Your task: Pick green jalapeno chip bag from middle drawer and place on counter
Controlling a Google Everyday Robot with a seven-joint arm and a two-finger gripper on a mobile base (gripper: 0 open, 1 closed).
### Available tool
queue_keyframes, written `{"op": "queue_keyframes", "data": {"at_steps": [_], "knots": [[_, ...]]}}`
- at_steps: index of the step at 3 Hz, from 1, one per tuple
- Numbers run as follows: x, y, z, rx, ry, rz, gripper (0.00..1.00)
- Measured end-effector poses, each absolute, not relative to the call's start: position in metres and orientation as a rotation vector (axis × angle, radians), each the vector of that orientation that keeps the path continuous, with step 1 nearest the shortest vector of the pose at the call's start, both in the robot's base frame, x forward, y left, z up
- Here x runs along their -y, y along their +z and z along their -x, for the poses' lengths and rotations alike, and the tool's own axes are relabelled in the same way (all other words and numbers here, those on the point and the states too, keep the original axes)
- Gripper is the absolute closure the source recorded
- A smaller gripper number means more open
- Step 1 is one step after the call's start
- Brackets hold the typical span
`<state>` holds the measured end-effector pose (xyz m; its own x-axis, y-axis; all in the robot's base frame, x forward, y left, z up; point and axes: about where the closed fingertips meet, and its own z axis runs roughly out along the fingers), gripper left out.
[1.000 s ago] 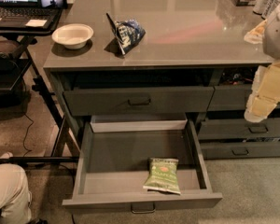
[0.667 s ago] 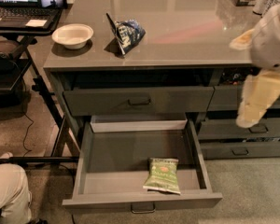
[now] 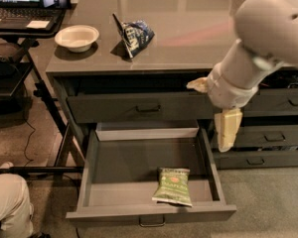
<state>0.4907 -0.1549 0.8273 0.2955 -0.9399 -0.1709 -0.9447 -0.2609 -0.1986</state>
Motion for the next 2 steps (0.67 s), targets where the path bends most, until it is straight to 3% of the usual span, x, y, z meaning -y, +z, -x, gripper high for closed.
{"op": "queue_keyframes", "data": {"at_steps": [2], "knots": [[0.1476, 0.7647, -0.4975, -1.497, 0.06, 2.492, 0.0]]}}
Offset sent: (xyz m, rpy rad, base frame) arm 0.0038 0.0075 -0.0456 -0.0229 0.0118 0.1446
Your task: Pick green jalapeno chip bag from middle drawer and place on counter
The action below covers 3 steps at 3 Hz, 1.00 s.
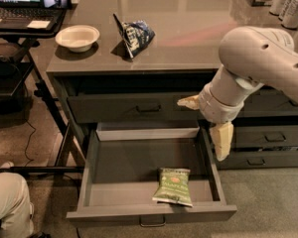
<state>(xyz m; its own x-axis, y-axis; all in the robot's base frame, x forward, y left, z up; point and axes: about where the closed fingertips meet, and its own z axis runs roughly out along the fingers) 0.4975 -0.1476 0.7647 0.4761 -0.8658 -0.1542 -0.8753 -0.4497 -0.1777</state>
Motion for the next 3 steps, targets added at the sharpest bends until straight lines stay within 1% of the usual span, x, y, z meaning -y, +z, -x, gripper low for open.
{"op": "queue_keyframes", "data": {"at_steps": [1, 3], "knots": [[0.151, 0.73, -0.504, -1.426, 0.059, 2.542, 0.0], [0.152, 0.625, -0.502, -1.061, 0.151, 2.688, 0.0]]}}
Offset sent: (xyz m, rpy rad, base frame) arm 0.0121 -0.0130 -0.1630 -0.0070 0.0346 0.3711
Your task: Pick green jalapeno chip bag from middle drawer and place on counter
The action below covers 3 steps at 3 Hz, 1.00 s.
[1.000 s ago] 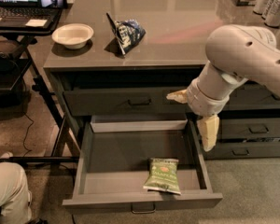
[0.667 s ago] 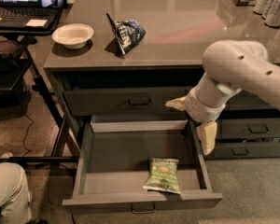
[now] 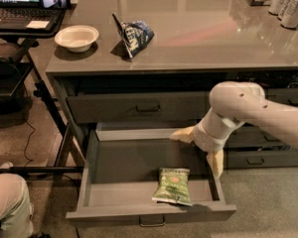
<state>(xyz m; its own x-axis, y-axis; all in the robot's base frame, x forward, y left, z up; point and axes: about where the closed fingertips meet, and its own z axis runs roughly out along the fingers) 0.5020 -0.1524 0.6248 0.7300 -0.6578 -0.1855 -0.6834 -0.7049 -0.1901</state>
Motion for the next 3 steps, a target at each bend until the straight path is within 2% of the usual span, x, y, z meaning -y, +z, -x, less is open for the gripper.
{"op": "queue_keyframes", "data": {"at_steps": [3], "knots": [[0.144, 0.603, -0.506, -0.884, 0.178, 2.765, 0.0]]}}
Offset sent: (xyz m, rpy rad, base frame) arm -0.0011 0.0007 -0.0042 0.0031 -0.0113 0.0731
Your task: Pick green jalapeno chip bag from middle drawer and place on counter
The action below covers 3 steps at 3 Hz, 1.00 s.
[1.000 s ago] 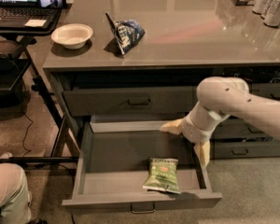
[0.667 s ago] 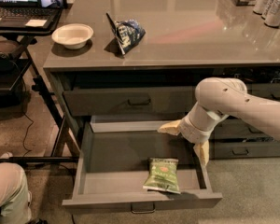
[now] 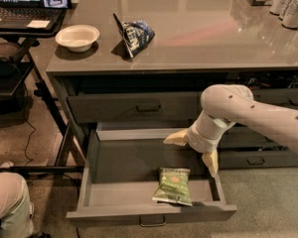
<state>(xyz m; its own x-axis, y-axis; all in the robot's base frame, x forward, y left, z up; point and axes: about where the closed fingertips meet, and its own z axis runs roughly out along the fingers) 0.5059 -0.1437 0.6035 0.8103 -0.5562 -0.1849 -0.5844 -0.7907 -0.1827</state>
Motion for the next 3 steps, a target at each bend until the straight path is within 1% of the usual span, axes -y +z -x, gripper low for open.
{"op": "queue_keyframes", "data": {"at_steps": [1, 3], "knots": [[0.132, 0.57, -0.515, -0.763, 0.214, 2.807, 0.0], [0.127, 0.489, -0.535, -0.588, 0.279, 2.832, 0.0]]}}
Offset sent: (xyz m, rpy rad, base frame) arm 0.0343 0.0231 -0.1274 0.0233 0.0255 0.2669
